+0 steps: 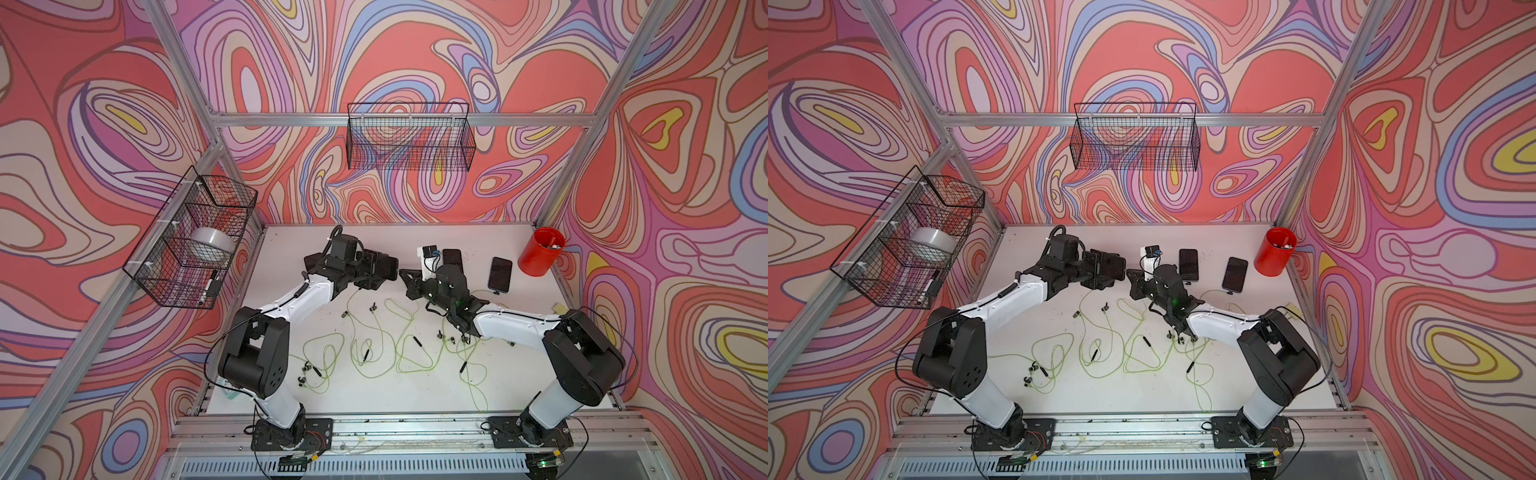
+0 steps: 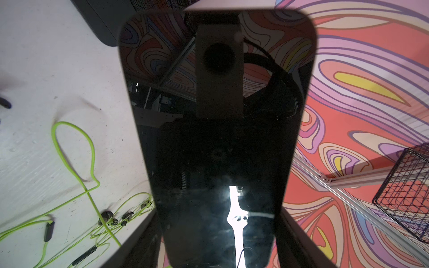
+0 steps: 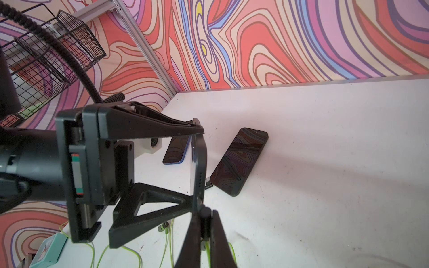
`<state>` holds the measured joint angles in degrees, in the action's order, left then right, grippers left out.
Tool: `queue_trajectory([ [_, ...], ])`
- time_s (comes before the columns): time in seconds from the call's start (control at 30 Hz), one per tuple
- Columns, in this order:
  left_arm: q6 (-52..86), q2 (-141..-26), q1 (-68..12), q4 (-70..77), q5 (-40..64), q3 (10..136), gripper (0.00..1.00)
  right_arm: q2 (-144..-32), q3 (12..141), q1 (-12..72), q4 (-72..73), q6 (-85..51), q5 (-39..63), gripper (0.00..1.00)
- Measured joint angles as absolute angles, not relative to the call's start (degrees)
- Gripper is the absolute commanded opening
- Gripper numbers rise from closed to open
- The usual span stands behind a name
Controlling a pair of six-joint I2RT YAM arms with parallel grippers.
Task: Plug wired earphones into phones
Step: Insert the wired earphone into the phone.
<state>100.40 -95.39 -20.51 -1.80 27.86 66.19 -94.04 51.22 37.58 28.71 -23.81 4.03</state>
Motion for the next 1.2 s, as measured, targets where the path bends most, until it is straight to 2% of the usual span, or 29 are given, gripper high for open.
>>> queue_trajectory([
  [0.93,100.09,-95.37,-22.52,-3.66,21.28,67.68,0.0,-96.68,55.53,37.26,24.27,-22.37,3.88,0.0],
  [0.97,99.83,-95.42,-22.57,-3.92,21.06,67.77,0.0,-96.68,55.59,37.21,23.97,-22.28,3.92,0.05],
  [1.03,98.21,-95.77,-22.68,-5.82,20.49,68.93,0.0,-96.68,56.01,36.93,22.7,-22.31,4.56,0.3],
  [1.07,96.95,-96.18,-22.76,-7.11,20.78,70.0,0.0,-96.68,56.34,36.6,21.91,-22.28,5.26,0.38],
  [1.13,92.77,-97.84,-23.57,-11.07,20.93,74.15,0.0,-96.66,56.95,35.46,19.53,-22.87,7.51,0.5],
  [1.2,87.85,-100.18,-24.27,-14.7,20.45,79.02,0.0,-96.53,57.12,33.56,17.12,-23.22,9.41,0.57],
])
